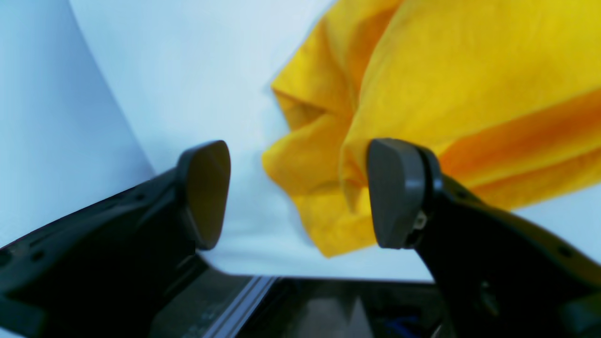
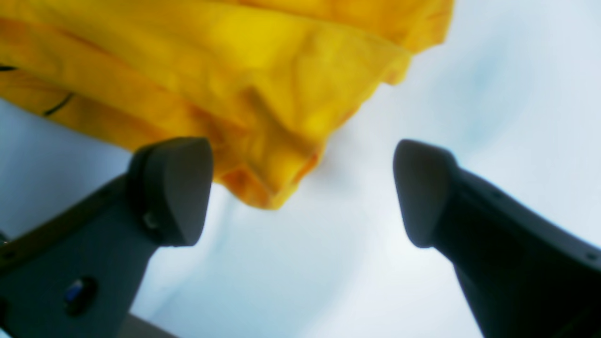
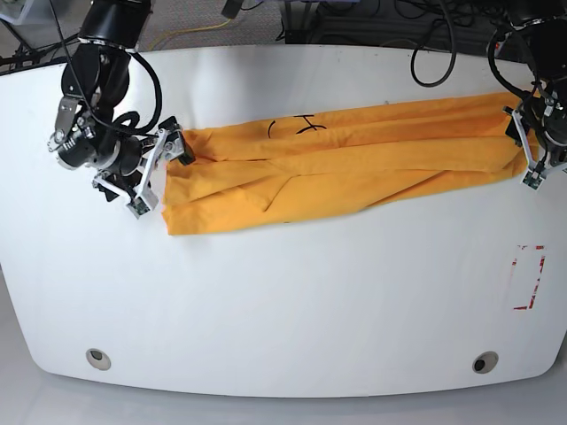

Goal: Fold the T-shirt properly
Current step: 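Regrasp the strip end with the right gripper and smooth it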

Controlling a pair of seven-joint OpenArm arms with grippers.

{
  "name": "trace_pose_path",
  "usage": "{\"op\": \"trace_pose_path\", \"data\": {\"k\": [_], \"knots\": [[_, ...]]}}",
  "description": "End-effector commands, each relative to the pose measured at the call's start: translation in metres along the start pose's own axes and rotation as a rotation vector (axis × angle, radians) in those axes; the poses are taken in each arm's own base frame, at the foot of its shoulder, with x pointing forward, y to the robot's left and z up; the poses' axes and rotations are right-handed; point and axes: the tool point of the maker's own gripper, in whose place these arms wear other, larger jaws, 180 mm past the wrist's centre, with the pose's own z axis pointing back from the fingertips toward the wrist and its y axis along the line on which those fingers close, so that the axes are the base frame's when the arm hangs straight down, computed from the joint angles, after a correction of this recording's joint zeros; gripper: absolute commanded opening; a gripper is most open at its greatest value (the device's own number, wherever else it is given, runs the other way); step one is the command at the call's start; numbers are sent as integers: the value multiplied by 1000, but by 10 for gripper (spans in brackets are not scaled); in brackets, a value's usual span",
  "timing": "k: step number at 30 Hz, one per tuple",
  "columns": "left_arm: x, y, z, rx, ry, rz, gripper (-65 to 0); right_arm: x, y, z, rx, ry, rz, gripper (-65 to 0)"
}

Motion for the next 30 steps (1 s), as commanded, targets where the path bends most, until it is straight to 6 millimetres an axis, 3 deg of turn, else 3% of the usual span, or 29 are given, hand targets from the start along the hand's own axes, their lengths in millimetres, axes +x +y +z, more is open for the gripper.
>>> {"op": "trace_pose_path", "data": {"k": [1,6,9,11,16,23,30], "knots": [[8,27,15,81,-27,-24,-222,24,0,20,-1,-99,25,-86],[13,51,40,176,-57,-6,-224,31,-10,36,-7,-186,-39,-141],[22,49,44,152,-96,14,-232,40,-5,34,7,-217,-47,-163],[35,40,45,95,-165,34,-272,53,0,31,21,-252,-60,-166],[47,34,48,27,-257,100,-351,61,6,10,49,-235,-96,-168],[54,-11,36,-82,-294,201,-322,76,24,-18,58,-195,-54,-170],[34,-42,15,-96,-160,120,-324,81,40,-44,38,-149,10,-170]]}}
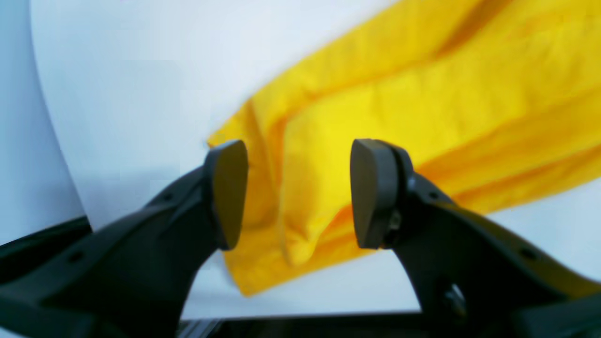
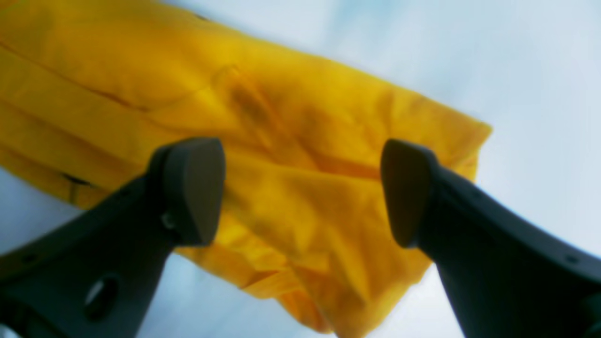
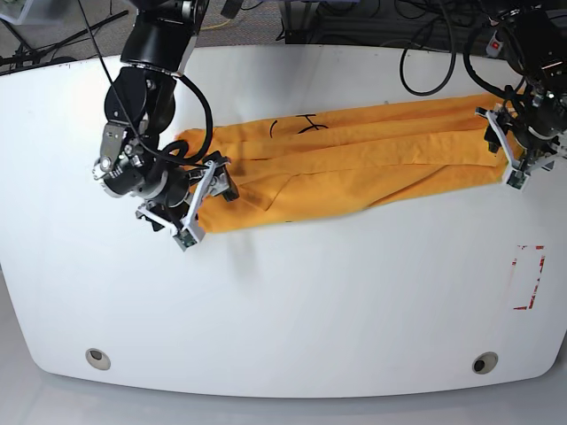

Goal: Fold the T-shirt properly
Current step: 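Regrasp the strip end with the right gripper and smooth it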

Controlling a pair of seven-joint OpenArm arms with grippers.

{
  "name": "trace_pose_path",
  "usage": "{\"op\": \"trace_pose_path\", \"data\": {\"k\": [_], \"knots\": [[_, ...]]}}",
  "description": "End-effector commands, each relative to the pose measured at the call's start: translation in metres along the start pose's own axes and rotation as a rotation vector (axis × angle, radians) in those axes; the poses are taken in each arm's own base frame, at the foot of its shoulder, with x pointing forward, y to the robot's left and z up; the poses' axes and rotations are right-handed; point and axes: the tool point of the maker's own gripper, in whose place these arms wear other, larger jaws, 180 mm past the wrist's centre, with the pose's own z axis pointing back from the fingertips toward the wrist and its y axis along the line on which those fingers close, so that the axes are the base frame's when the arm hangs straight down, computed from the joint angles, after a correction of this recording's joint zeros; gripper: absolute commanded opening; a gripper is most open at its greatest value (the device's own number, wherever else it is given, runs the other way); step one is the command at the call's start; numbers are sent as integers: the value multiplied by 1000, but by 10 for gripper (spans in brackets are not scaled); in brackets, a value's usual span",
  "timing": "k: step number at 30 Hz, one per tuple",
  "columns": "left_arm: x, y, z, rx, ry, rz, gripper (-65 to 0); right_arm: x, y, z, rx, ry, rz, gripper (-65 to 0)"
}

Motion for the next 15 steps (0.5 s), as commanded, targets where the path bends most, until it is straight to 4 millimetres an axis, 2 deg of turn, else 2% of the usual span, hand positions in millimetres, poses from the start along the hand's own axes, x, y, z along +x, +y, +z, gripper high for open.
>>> {"op": "trace_pose_path", "data": {"k": [1,3,6,10,13,15], "knots": [[2,5,2,41,-4,-41,-324,6,3,-10,17,-18,9,-170],[-4,1,0,41,-4,-65,-324,-3,6,-22,35,-1,-5,-181],[-9,-3,0,41,-18,-89,-322,-21,6,-39,57,20,-45,-255],[-16,-10,-7,32,-5,-125,-321,-55,-13,-53,63,64,-100,-363],[-30,-11,-19,12,62,-176,-324,-76,-34,-52,40,85,-124,-417],[-31,-13,-27,-12,81,-205,-324,-89,-44,-46,25,103,-128,-436]]}}
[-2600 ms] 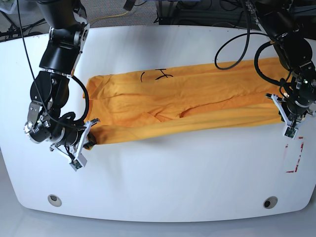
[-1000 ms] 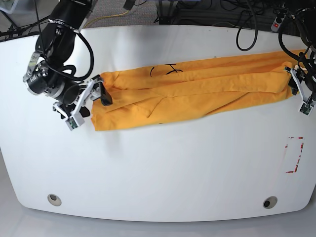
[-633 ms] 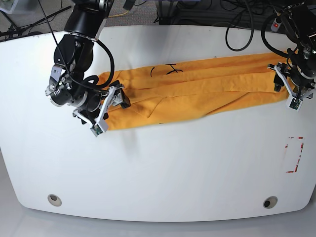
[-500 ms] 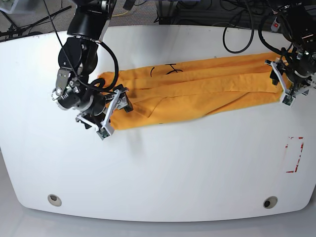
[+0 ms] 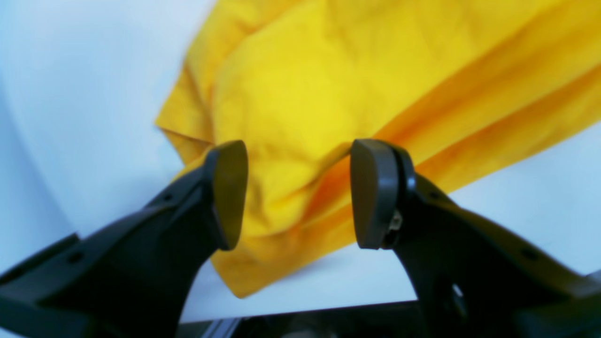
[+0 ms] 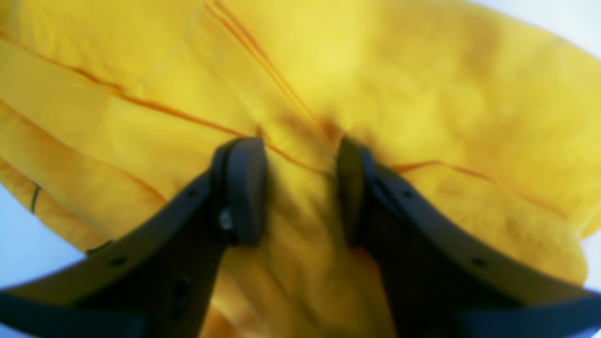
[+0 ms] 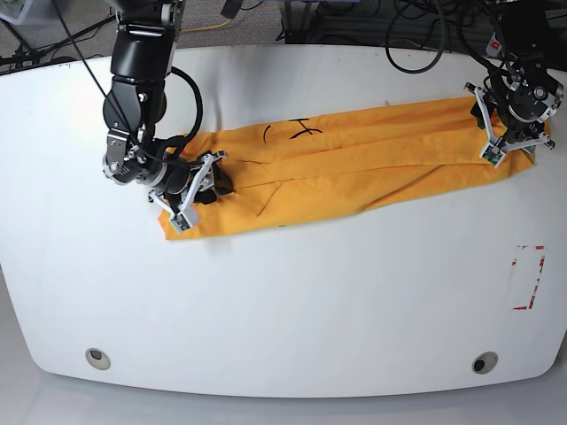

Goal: Fold the T-shirt properly
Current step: 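Regrasp the strip end with the right gripper and smooth it, then adjust the left gripper's grasp on its end of the strip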

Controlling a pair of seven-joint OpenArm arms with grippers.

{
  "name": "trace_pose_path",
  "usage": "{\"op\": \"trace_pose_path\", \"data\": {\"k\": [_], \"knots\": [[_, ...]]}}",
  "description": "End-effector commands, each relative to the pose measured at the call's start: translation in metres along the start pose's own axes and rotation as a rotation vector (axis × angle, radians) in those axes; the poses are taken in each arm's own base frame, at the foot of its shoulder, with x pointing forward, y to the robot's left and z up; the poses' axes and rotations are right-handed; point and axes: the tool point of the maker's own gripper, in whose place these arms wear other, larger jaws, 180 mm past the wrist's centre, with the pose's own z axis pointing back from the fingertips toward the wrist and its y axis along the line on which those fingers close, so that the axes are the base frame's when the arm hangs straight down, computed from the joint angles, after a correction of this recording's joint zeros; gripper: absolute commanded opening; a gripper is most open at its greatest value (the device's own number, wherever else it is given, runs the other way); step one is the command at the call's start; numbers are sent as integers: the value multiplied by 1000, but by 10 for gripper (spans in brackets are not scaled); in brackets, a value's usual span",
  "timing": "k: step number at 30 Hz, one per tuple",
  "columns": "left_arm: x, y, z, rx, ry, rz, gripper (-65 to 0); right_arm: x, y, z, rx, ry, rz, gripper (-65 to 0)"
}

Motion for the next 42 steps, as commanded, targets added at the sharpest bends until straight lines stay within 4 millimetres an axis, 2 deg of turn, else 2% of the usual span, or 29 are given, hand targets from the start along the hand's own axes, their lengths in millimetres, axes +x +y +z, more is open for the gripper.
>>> {"op": "trace_pose_path", "data": {"k": [1,7,10,14,17,19,21,23,27,30,34,42], "knots": [[2,11,-4,11,14,-41,-324,-30,-29,16,-82,117,9,-441],[3,11,-17,-16,29,-37,-324,-49,-60,51,-94,118,-27,-447],[20,14,-19,-11,-4,-47,-324,-58,-70,66,-99,109,-59,-447],[36,0,-21,-41,-28,-102,-324,-78,-87,88,-140,101,-130,-447],[51,2,-12,-23,-77,-117,-324,-82,-90,96,-159,96,-136,-447],[74,4,6,-1,-159,-129,-324,-84,-87,100,-164,95,-128,-447],[86,5,19,9,-216,-124,-324,-82,-83,101,-163,87,-117,-447],[92,6,33,8,-262,-100,-322,-79,-80,103,-165,81,-99,-447],[101,8,46,-51,-338,17,-321,-73,-70,100,-150,61,-86,-447],[102,22,54,-59,-380,118,-319,-74,-68,98,-145,60,-91,-447],[97,35,52,-29,-362,182,-318,-74,-66,96,-142,59,-95,-447],[75,27,23,-63,-264,240,-317,-73,-64,95,-134,53,-99,-447]]}}
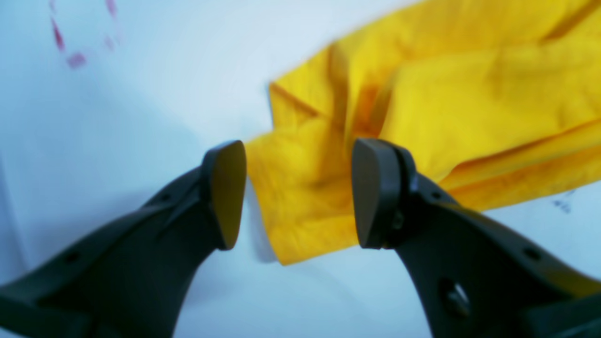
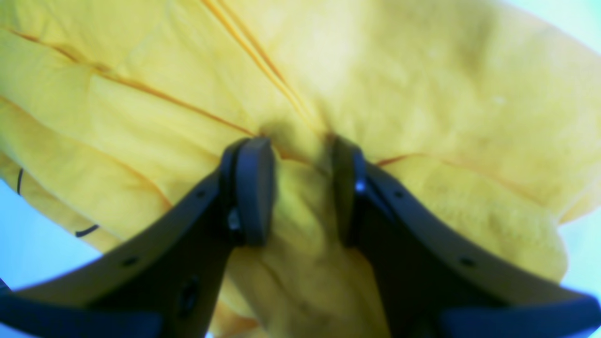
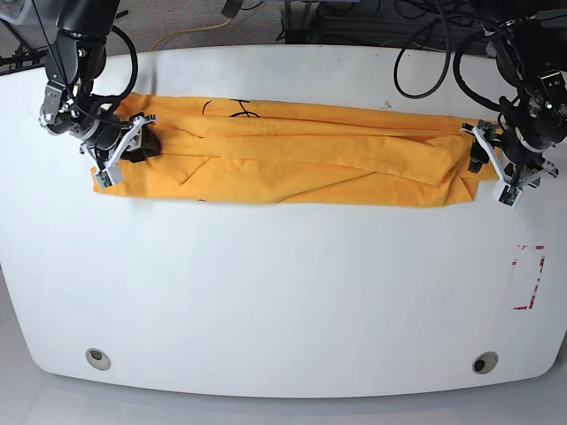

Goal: Fold the T-shirt properly
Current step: 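Adjust the left gripper's grasp on its end of the strip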

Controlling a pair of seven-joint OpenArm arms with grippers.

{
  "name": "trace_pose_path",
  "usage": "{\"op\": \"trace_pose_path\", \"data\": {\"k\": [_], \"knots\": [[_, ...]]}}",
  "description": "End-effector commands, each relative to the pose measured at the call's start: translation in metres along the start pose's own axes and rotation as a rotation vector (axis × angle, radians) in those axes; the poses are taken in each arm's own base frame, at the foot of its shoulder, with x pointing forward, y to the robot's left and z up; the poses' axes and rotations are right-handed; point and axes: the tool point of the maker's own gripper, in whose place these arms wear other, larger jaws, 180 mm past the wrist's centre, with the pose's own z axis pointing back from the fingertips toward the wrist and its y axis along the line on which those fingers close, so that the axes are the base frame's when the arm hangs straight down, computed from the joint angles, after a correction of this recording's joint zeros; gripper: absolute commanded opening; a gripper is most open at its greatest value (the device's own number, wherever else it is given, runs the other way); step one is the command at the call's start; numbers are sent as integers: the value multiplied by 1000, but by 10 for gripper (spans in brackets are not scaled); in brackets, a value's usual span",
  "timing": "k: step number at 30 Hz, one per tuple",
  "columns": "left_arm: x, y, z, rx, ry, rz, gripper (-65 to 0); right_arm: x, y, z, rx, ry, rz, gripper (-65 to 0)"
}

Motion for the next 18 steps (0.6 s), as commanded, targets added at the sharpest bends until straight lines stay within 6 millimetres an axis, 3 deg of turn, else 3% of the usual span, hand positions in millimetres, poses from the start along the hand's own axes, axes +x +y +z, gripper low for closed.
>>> {"op": "trace_pose_path", "data": {"k": [1,9,15,18], "knots": [[-1,5,-3,-4,-3,14,-317,-1,-1,1,-7,16,11,-447],[-33,-4,-14,-60,72,71,-317,-1,3,-2,-1,14,6,-447],[-35,-22,-18,-154,35,138,-318,-2,5,-2,6,12,1,-447],[-49,-28,-25,-188,66,174,-321,-2,5,-2,6,12,1,-447]]}}
